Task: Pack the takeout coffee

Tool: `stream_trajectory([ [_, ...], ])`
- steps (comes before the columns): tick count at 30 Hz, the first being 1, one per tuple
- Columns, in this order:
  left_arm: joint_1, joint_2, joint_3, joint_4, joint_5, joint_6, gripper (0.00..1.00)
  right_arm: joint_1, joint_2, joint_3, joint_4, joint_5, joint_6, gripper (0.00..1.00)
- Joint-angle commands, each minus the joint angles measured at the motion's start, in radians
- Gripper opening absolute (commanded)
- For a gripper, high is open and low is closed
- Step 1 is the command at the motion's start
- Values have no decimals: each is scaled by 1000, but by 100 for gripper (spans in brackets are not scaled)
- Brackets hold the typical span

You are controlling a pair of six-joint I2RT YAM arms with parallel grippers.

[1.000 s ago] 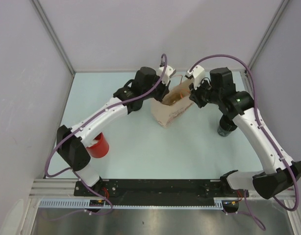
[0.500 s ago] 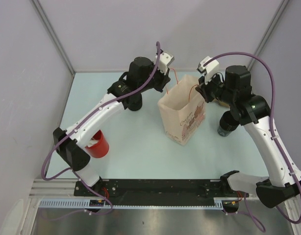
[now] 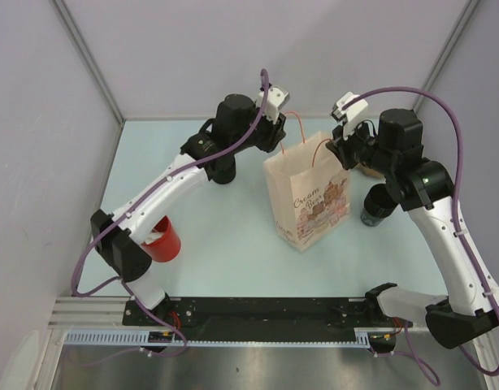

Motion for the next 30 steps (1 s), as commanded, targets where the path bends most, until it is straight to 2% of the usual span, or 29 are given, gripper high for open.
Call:
stream_trajectory([
  [1, 15, 19, 72, 14, -32, 6, 49, -8, -39, 9, 46, -8, 9, 3],
  [2, 18, 32, 81, 11, -32, 5, 57, -8, -42, 3, 44, -10, 9, 4],
  [6, 47, 69, 132, -10, -17, -13, 66, -9, -68, -29, 35, -11, 6, 1],
  [10, 79, 115, 198, -30, 43, -27, 68, -9, -87, -46, 21, -21, 1, 1],
  [13, 93, 150, 242, -49, 141, -32, 68, -9, -96, -57, 10, -28, -2, 0],
  [21, 98, 193, 287, -41, 380, -47, 67, -9, -113, -88, 4, -33, -4, 0],
  [24, 98, 207, 299, -42, 416, -66, 66, -9, -114, -89, 0, -36, -4, 0],
  [26, 98, 213, 301, -42, 424, -70, 62, -8, -114, -92, -4, -33, -4, 0],
  [27, 98, 213, 299, -45, 425, -69, 56, -9, -114, -92, -4, -31, -5, 0],
  [28, 99, 216, 301, -49, 425, -70, 42, -9, -113, -92, -1, -31, -7, 0],
  [30, 98, 221, 305, -55, 425, -66, 29, -8, -113, -92, 3, -31, -8, 0],
])
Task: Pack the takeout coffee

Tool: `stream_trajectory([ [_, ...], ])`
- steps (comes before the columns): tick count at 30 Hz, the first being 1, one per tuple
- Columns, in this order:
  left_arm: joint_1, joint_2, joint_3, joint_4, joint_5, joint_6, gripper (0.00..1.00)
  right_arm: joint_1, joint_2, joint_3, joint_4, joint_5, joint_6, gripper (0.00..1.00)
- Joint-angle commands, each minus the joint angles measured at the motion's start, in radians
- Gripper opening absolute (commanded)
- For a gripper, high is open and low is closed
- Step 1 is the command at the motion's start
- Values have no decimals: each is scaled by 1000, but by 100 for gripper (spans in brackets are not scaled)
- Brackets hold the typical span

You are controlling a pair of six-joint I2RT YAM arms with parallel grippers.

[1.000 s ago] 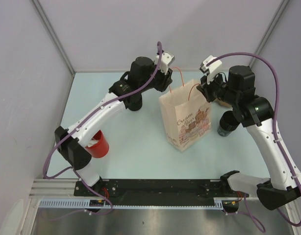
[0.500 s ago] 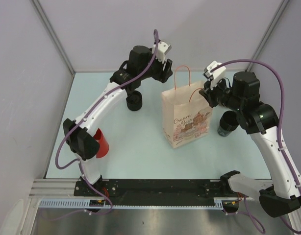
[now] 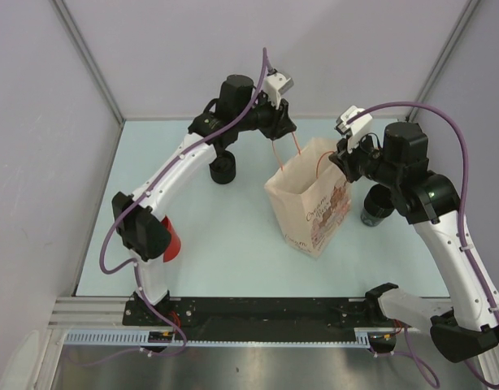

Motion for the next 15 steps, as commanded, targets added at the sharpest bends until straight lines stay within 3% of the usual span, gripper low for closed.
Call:
stream_trajectory([
  [1, 0, 7, 59, -1, 55, -8, 22, -2, -20, -2, 27, -5, -6, 0],
  [7, 1, -5, 69, -35, 29, 12, 23, -2, -16, -1, 42, -1, -12, 1],
  [9, 1, -17, 69, -35, 27, 14, 34, -3, -14, -1, 44, 1, -13, 1],
  [10, 1, -20, 69, -37, 26, 14, 45, -2, -14, -1, 47, 1, -13, 1],
  [15, 3, -26, 68, -57, -8, 32, 42, -3, -20, -1, 48, 2, -12, 1],
])
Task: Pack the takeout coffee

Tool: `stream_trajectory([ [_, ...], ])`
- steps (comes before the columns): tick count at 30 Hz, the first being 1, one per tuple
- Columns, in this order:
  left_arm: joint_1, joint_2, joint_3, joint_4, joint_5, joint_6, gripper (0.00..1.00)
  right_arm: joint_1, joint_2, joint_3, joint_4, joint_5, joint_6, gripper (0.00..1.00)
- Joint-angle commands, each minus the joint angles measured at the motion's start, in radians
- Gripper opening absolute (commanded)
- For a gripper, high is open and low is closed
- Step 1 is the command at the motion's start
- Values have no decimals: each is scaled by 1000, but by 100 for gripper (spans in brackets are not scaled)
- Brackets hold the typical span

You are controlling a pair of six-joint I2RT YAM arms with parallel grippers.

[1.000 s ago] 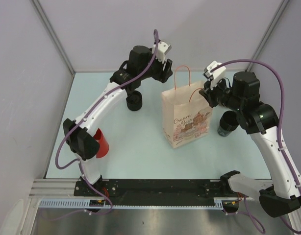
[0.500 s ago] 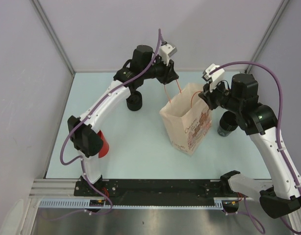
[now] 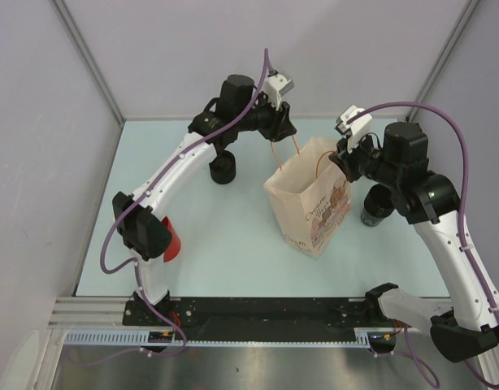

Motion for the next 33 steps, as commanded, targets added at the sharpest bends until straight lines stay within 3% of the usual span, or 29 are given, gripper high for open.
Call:
stream_trajectory([
  [1, 4, -35, 47, -21, -25, 28, 40, -3, -22, -1, 41, 3, -7, 1],
  [8, 4, -37, 54, -61, -40, 48, 27, -3, -25, -1, 39, 8, -9, 2],
  [11, 3, -38, 59, -69, -52, 56, 14, -3, -25, -1, 39, 8, -7, 2],
  [12, 3, -40, 62, -67, -52, 56, 5, -3, -25, -1, 39, 8, -7, 2],
  [14, 4, -38, 68, -60, -55, 53, 0, -2, -23, -1, 41, 6, -7, 3],
  [20, 3, 2, 131, -49, -71, 50, 0, -3, -6, -1, 55, 14, -10, 5],
  [25, 4, 84, 273, -86, -123, 90, 0, -3, 29, -1, 116, 46, -13, 3],
  [33, 3, 124, 289, 12, -219, 146, 0, -5, 119, -1, 284, 109, -15, 2],
])
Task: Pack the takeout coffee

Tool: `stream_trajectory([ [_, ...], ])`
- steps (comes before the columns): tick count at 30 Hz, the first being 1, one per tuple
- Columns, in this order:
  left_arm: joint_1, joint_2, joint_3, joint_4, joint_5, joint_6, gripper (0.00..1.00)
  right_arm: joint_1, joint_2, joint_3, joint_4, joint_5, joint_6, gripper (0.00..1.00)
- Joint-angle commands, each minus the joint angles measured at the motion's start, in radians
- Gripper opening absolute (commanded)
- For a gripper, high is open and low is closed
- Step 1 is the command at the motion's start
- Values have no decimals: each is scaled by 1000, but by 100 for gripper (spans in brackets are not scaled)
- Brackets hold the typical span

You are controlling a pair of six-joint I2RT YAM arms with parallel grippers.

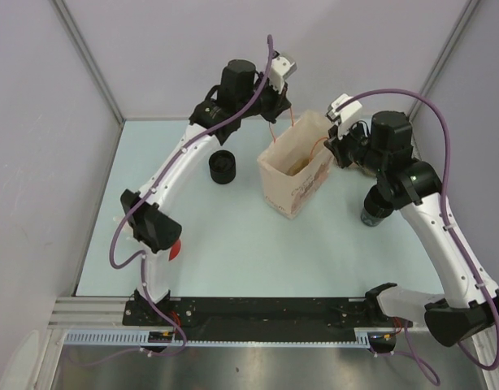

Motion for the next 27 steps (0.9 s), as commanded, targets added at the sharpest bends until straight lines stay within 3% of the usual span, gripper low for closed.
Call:
stream_trajectory([
  [1, 3, 29, 43, 85, -98, 52, 0, -5, 51, -1, 181, 66, -12, 2],
  [9, 23, 67, 69, 221, -224, 65, 0, -60, 153, 4, 365, 146, -21, 1],
  [19, 49, 130, 119, 312, -345, 95, 4, -137, 279, 53, 459, 134, 29, 1],
  [25, 49, 185, 156, 372, -394, 147, 12, -138, 360, 102, 477, 138, 60, 1],
  [27, 47, 199, 158, 396, -399, 158, 23, -138, 381, 110, 482, 140, 69, 1],
])
